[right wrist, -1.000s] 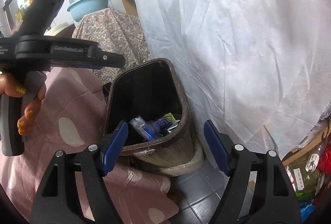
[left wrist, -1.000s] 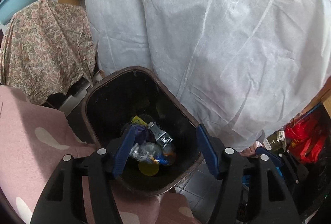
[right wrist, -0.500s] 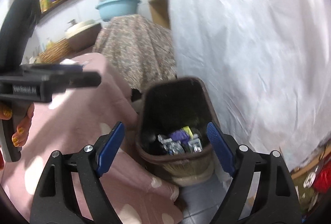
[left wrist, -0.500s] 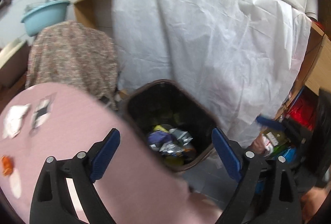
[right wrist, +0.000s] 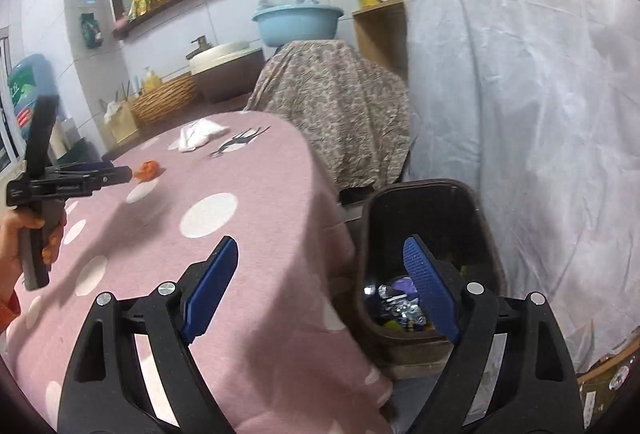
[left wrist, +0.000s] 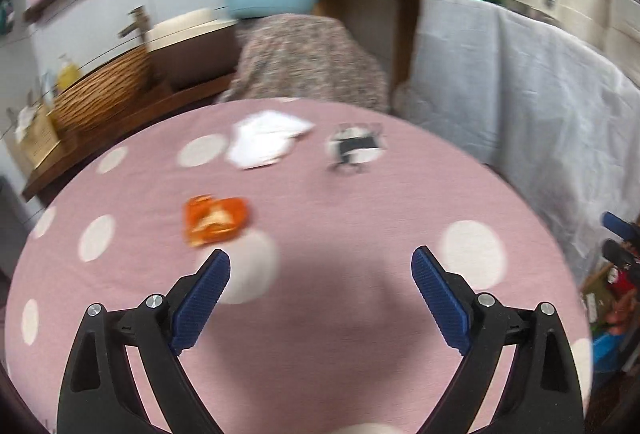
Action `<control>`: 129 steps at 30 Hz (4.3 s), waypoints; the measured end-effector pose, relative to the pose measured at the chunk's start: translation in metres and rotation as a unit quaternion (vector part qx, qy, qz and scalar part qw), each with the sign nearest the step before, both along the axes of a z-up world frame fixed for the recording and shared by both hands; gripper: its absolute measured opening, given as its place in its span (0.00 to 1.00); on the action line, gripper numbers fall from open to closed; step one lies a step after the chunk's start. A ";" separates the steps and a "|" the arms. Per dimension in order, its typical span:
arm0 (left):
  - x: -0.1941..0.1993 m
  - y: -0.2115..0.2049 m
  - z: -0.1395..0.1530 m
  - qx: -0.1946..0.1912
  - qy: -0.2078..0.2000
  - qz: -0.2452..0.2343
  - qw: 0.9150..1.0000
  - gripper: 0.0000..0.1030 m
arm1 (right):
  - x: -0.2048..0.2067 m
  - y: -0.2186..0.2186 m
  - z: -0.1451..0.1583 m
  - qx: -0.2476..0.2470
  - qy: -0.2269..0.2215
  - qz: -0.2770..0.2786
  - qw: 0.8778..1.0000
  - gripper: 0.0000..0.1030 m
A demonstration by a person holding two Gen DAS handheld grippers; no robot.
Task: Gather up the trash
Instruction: 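Return to the table and grasp the orange peel with the left gripper, then grasp the white tissue with the right gripper while the left holds the peel, then carry the peel and tissue over the bin and open both grippers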
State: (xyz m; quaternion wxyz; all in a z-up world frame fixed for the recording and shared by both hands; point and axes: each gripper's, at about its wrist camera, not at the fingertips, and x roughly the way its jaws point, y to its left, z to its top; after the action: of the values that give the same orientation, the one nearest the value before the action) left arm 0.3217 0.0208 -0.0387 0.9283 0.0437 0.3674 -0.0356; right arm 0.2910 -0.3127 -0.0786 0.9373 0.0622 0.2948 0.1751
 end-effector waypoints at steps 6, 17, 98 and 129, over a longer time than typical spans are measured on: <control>0.029 0.050 -0.014 0.001 0.028 0.044 0.999 0.88 | 0.007 0.033 0.003 0.006 0.062 0.063 0.996 0.82; 0.074 0.067 -0.037 0.032 0.054 0.059 0.996 0.82 | 0.001 0.071 0.028 -0.017 0.053 0.119 0.991 0.82; -0.038 -0.012 0.010 -0.093 0.007 -0.080 0.992 0.15 | 0.086 0.129 0.063 -0.020 -0.005 0.108 0.994 0.10; 0.067 -0.288 -0.055 -0.037 0.123 -0.201 0.971 0.15 | 0.066 -0.090 -0.066 -0.015 0.086 -0.069 0.994 0.10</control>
State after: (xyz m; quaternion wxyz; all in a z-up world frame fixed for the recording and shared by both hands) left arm 0.3882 -0.2669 -0.0940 0.8507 0.0775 0.4609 -0.2405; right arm 0.3574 -0.4030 -0.1449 0.9190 0.0834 0.3723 0.0999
